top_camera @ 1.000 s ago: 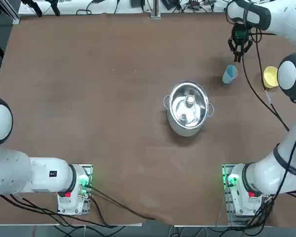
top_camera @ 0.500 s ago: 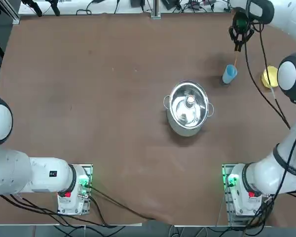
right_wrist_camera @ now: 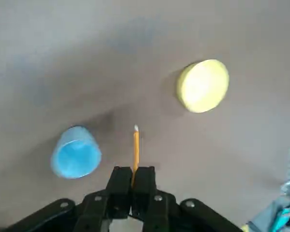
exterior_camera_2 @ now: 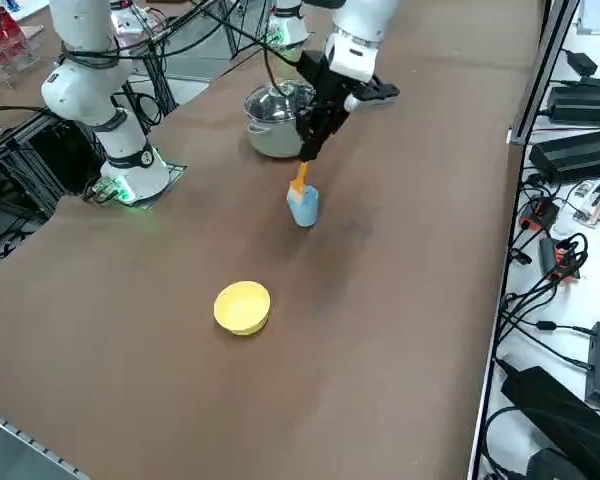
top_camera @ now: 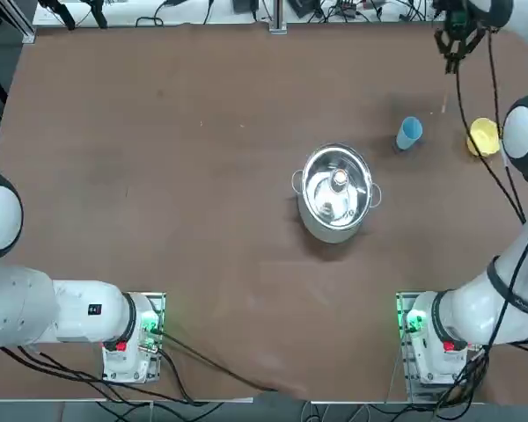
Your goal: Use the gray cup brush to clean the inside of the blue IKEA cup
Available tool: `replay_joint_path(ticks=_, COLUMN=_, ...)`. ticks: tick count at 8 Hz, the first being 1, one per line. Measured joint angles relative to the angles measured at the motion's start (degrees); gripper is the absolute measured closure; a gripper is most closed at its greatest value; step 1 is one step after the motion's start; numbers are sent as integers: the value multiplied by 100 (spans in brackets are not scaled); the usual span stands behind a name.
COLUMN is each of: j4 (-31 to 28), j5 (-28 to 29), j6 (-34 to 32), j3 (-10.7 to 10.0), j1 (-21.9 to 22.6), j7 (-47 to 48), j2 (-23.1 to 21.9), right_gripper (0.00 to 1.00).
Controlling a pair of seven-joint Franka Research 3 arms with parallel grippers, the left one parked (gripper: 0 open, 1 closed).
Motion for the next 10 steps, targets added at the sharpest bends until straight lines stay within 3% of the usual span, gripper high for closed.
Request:
replay_joint_path(ticks=2, j4=-345, j5=-653, j6=433, j3=-81, j1=-105, j7=-80, j2=79, right_gripper=96)
replay_joint_path(ticks=6, j4=-1591, j5=-2006, j6=1829, j3=-176, j1=-372, j7=127, j2=205, right_gripper=96)
replay_joint_path(ticks=10, j4=-2303, j5=-2260, j6=2547, j3=-177, j1=-588, j7=633, j2=206, right_gripper=96)
